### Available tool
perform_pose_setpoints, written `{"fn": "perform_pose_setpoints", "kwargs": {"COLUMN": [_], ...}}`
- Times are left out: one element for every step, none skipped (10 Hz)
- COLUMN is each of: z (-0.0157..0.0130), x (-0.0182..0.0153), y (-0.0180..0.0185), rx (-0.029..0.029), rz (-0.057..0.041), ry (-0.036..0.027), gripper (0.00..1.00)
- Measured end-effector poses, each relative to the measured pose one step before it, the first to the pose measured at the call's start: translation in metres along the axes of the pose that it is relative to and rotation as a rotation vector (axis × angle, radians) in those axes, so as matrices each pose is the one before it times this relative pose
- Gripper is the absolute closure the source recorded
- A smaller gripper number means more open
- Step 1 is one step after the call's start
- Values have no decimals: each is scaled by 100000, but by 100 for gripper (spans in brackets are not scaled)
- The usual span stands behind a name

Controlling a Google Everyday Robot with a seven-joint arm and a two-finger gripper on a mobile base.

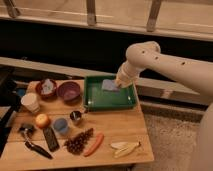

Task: Place sponge in paper cup

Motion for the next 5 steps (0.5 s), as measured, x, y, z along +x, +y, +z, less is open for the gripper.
{"fn": "perform_pose_setpoints", "kwargs": {"z": [-13, 331, 350, 634, 445], "x": [-969, -1069, -1245, -1144, -1064], "y": [2096, 1798, 2052, 2109, 1893], "rx": [-1231, -667, -1430, -1763, -1885], "rz": [-5513, -5328, -5419, -5705, -4473], "ry": [-1563, -1168, -836, -297, -26], "gripper": [100, 100, 100, 100, 100]}}
